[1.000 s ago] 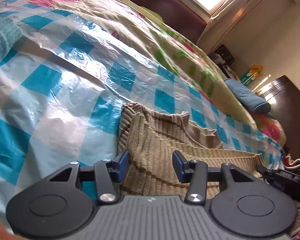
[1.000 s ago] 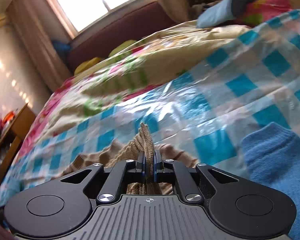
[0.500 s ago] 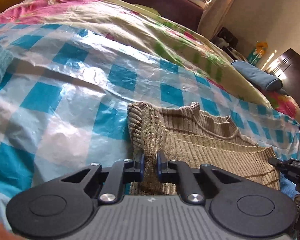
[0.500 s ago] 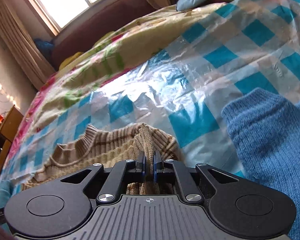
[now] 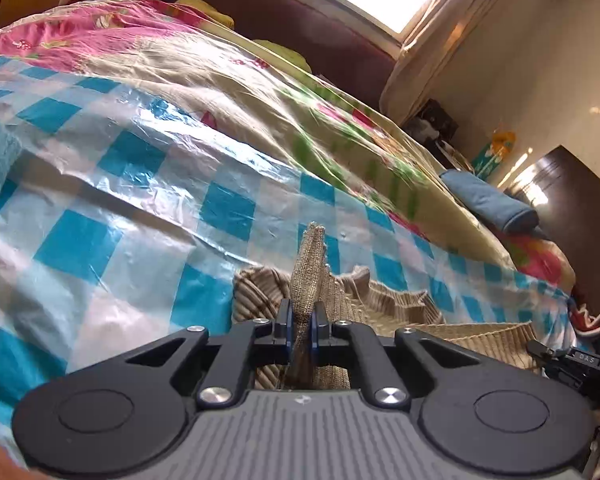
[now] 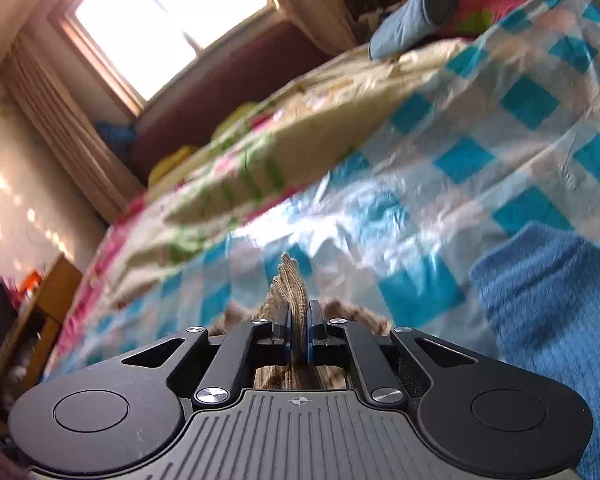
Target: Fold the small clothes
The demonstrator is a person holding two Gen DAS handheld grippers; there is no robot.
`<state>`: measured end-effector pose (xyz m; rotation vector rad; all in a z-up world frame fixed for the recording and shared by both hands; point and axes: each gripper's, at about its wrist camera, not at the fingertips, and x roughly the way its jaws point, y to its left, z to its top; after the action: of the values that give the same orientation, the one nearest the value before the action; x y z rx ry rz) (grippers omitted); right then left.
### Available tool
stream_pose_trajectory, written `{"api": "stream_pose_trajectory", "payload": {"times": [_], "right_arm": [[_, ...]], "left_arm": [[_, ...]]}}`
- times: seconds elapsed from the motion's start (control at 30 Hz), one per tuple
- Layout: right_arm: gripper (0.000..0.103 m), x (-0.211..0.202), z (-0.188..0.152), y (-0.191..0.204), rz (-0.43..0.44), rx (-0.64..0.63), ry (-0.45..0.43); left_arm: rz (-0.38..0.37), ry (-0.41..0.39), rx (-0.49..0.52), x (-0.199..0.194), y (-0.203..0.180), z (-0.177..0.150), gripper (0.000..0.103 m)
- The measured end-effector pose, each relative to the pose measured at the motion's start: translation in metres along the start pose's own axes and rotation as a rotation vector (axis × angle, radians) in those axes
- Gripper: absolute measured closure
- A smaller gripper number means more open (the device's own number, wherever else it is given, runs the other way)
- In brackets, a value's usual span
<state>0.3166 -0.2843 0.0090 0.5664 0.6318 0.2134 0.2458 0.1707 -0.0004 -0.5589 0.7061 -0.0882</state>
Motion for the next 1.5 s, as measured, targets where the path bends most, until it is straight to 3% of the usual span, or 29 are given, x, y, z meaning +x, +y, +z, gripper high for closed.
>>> {"api": "stream_pose_trajectory", "payload": {"times": [0.07,0.17,0.23,0.4,0.5,0.6,0.77,0.83,0.93,1.07,1.1,1.13,1.2,1.4,1.5], "right_arm": [[0.097,0.009,-0.002,-0.006,-0.036,0.003,0.01],[0.097,0.033,-0.018,-0.022,-0.129,0.008,0.11],[0.097,0.037,-0.031,-0.026,-0.153,-0.017,0.132],[0.09,0.029,-0.027,-0.015,-0.155,-0.084,0.109],[0.087,0.019,-0.016,-0.005,-0.183,-0.107,0.051],[0.081,0.012,-0.016,0.013,-0.14,-0.147,0.052],[0.075,0.032,-0.042,0.061,-0.044,-0.262,0.178],[0.067,0.049,-0.055,0.076,-0.017,-0.279,0.243],[0.066,0.072,-0.077,0.098,-0.009,-0.333,0.314],[0.063,0.093,-0.095,0.115,-0.027,-0.386,0.338],[0.067,0.095,-0.098,0.119,-0.048,-0.421,0.331],[0.08,0.097,-0.1,0.121,-0.069,-0.45,0.325],[0.097,0.098,-0.096,0.122,-0.068,-0.456,0.325],[0.1,0.073,-0.068,0.132,0.005,-0.386,0.193],[0.1,0.081,-0.063,0.132,-0.014,-0.352,0.162]], "left_arm": [[0.032,0.018,-0.004,0.014,0.004,-0.002,0.09],[0.095,0.079,0.007,0.035,0.01,-0.012,0.09],[0.102,0.08,0.006,0.037,0.013,-0.02,0.089],[0.094,0.047,-0.055,0.024,0.021,-0.017,0.083],[0.101,0.001,-0.07,0.012,0.025,-0.011,0.08],[0.119,-0.036,-0.057,-0.001,0.023,-0.011,0.077],[0.084,-0.044,0.032,-0.016,0.003,-0.02,0.071],[0.087,-0.031,0.103,-0.014,-0.01,-0.028,0.069],[0.096,-0.012,0.195,-0.007,-0.026,-0.04,0.067],[0.1,0.001,0.231,0.0,-0.03,-0.05,0.065],[0.105,0.0,0.229,-0.001,-0.028,-0.051,0.064],[0.107,-0.002,0.224,-0.002,-0.026,-0.051,0.064],[0.107,-0.007,0.201,-0.006,-0.02,-0.051,0.064],[0.099,-0.059,0.19,-0.017,-0.015,-0.047,0.063],[0.105,-0.067,0.188,-0.014,-0.015,-0.049,0.063]]}}
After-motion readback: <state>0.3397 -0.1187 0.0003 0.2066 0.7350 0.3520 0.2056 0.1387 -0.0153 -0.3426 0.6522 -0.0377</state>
